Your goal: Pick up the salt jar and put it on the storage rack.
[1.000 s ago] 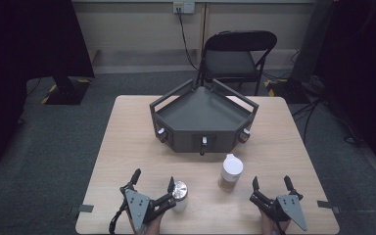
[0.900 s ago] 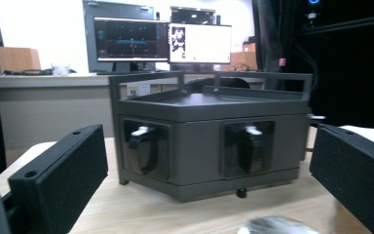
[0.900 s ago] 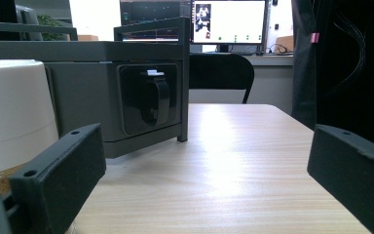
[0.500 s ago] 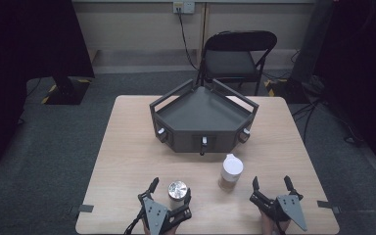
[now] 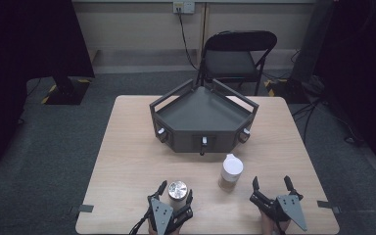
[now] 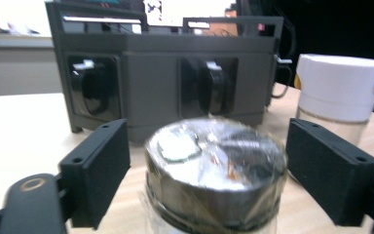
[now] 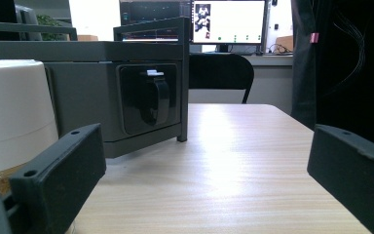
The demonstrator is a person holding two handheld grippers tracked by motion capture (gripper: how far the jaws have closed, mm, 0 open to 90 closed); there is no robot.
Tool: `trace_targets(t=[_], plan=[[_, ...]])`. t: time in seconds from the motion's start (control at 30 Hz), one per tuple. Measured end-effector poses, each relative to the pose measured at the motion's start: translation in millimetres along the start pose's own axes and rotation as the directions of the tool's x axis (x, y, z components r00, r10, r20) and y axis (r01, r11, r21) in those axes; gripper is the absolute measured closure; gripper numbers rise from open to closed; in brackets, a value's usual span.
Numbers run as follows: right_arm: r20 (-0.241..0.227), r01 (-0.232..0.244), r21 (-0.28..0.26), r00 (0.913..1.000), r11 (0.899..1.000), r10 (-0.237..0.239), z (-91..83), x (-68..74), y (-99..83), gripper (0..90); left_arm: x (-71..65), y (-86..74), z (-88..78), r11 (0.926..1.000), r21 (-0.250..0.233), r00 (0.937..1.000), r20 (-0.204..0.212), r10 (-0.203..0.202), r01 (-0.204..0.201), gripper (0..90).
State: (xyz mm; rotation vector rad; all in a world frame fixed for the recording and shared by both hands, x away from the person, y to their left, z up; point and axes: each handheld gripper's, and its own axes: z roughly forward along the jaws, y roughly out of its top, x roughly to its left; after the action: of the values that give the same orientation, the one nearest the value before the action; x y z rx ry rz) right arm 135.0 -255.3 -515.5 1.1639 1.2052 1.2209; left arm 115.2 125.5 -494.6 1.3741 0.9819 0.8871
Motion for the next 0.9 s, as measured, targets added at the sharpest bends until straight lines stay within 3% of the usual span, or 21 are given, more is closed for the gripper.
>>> trace_targets(t=[0.13,0.33,0.9], plan=[[-0.001,0.000,0.000,1.0000,1.000,0.000,0.0,-0.1,0.0,0.0,1.5,-2.1,1.4,0.9999,0.014,1.0000,0.009,0.002,-0.002,21.3],[0.000,0.000,0.000,1.0000,1.000,0.000,0.0,0.0,0.0,0.0,5.3,-2.5,2.7,0.9996,0.028,0.9998,0.022,0.001,-0.002,32.4],[0.000,0.000,0.000,1.0000,1.000,0.000,0.0,0.0,0.0,0.0,4.7,-2.2,3.3,0.9994,0.024,0.9994,0.025,0.024,-0.024,34.6]])
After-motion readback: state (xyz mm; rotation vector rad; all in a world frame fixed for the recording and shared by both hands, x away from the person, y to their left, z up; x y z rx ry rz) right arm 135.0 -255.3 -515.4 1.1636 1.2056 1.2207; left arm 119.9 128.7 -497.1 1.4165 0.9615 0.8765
